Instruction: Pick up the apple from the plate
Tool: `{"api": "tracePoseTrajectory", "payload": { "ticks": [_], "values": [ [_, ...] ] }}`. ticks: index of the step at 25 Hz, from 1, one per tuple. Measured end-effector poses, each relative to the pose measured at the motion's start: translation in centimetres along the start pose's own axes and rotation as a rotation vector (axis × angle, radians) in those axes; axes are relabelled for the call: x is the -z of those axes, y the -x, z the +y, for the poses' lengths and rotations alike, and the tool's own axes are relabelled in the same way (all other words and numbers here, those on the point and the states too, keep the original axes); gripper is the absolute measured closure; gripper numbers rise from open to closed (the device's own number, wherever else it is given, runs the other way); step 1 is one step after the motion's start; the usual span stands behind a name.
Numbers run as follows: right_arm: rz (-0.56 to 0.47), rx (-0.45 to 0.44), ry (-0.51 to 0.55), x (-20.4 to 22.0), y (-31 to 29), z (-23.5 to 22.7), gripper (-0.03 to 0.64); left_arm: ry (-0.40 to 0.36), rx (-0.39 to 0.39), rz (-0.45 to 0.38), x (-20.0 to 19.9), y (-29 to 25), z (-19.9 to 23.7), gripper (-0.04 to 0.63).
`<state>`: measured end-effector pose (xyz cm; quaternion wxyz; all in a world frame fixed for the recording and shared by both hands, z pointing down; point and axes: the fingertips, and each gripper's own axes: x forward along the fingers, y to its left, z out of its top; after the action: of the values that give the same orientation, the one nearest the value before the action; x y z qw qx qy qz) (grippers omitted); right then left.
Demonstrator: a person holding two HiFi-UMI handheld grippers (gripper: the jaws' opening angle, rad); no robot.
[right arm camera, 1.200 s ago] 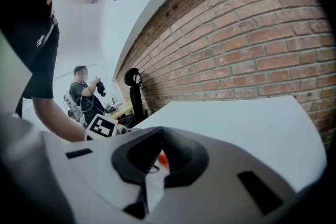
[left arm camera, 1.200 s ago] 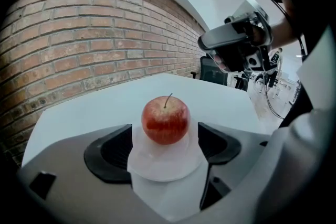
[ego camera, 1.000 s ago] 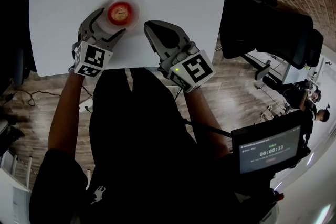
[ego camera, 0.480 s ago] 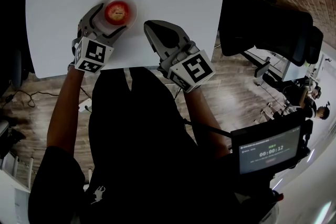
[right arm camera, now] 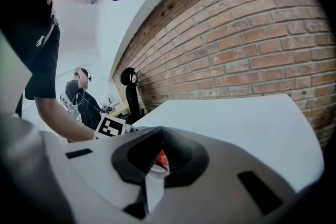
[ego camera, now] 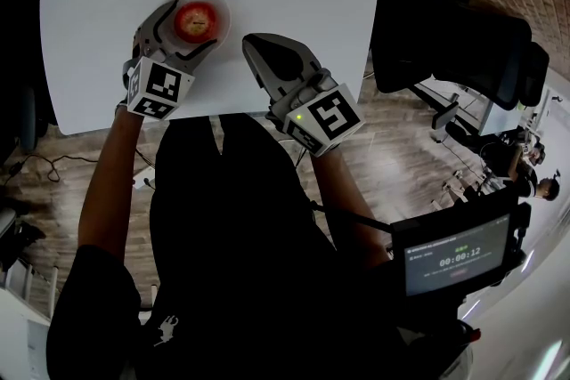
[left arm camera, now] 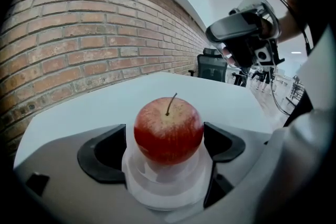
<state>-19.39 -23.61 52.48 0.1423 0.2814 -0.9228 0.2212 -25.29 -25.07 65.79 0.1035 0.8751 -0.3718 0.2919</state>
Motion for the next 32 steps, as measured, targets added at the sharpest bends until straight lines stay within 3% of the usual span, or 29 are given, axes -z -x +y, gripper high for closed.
{"api": "tracePoseTrajectory", "payload": {
  "ticks": [22, 25, 32],
  "values": [
    [-0.006, 0.022, 0.001, 0.0, 0.7, -0.8, 0.614, -0.018, 0.015, 0.009, -0.6, -1.2, -0.2, 0.147],
    [-0.008, 0.022, 0.004, -0.1, 0.7, -0.8, 0.614, -0.020, 0.014, 0.010, -0.7, -1.3, -0.2, 0.179],
    [-0.007, 0.012, 0.028, -0.2, 0.5, -0.7, 0.614, -0.017, 0.010, 0.001, -1.0, -1.4, 0.0, 0.179]
  ]
}}
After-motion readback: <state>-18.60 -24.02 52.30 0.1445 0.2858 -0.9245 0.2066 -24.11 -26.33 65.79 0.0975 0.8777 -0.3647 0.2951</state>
